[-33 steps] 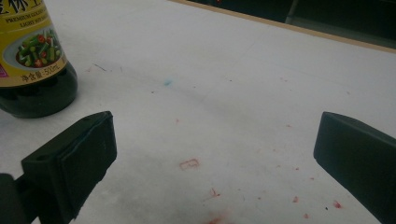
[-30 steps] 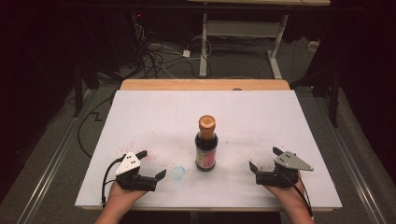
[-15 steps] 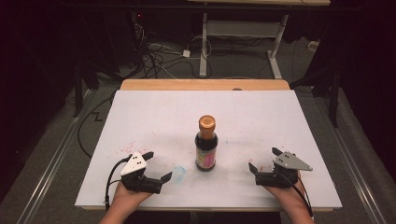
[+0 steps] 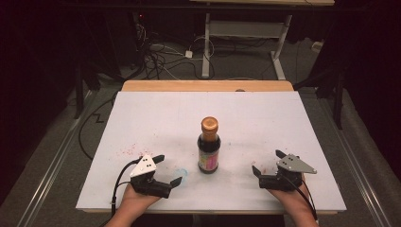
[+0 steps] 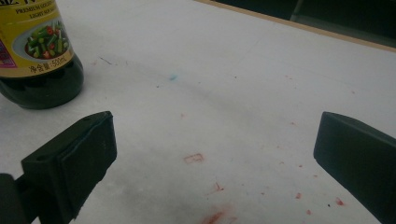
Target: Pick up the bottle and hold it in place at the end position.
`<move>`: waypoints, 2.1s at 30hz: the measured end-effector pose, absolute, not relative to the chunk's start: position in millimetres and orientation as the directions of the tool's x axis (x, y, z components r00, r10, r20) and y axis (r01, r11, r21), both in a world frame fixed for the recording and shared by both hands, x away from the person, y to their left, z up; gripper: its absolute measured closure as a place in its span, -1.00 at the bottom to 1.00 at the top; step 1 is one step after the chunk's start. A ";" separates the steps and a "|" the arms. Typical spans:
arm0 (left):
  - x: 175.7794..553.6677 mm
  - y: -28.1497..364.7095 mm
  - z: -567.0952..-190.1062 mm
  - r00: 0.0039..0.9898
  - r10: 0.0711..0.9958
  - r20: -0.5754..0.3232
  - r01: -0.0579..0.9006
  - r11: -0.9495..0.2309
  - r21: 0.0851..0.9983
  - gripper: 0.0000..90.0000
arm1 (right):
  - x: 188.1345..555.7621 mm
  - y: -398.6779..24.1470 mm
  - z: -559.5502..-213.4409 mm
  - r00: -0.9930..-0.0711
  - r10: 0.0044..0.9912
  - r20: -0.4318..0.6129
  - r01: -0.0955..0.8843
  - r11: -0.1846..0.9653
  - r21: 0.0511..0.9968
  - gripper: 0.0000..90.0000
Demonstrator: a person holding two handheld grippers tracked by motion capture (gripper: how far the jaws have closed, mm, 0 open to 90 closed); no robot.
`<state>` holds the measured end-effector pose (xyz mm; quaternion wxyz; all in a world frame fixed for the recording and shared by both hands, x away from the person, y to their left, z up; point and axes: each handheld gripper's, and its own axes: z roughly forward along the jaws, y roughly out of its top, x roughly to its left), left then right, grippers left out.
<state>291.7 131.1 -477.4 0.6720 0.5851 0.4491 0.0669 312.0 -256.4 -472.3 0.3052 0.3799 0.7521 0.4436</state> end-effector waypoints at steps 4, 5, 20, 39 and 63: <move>292.3 125.7 -477.5 0.598 0.607 -0.524 0.437 0.302 0.847 -1.00 | 312.0 -256.5 -472.7 -0.527 0.840 -0.126 0.299 0.322 0.898 -0.99; 292.3 125.7 -477.5 0.598 0.607 -0.524 0.437 0.302 0.847 -1.00 | 312.0 -256.6 -472.6 -0.528 0.840 -0.126 0.299 0.322 0.898 -0.99; 302.4 104.6 -464.4 0.630 0.572 -0.525 0.434 0.301 0.849 -1.00 | 312.0 -256.6 -473.3 -0.531 0.839 -0.119 0.303 0.319 0.898 -0.99; 317.2 75.6 -457.5 0.662 0.540 -0.519 0.445 0.274 0.853 -1.00 | 311.3 -257.7 -472.5 -0.532 0.839 -0.118 0.299 0.316 0.900 -0.99; 335.9 45.7 -449.1 0.674 0.521 -0.523 0.453 0.268 0.850 -0.97 | 310.9 -258.3 -472.6 -0.529 0.841 -0.117 0.302 0.315 0.900 -0.99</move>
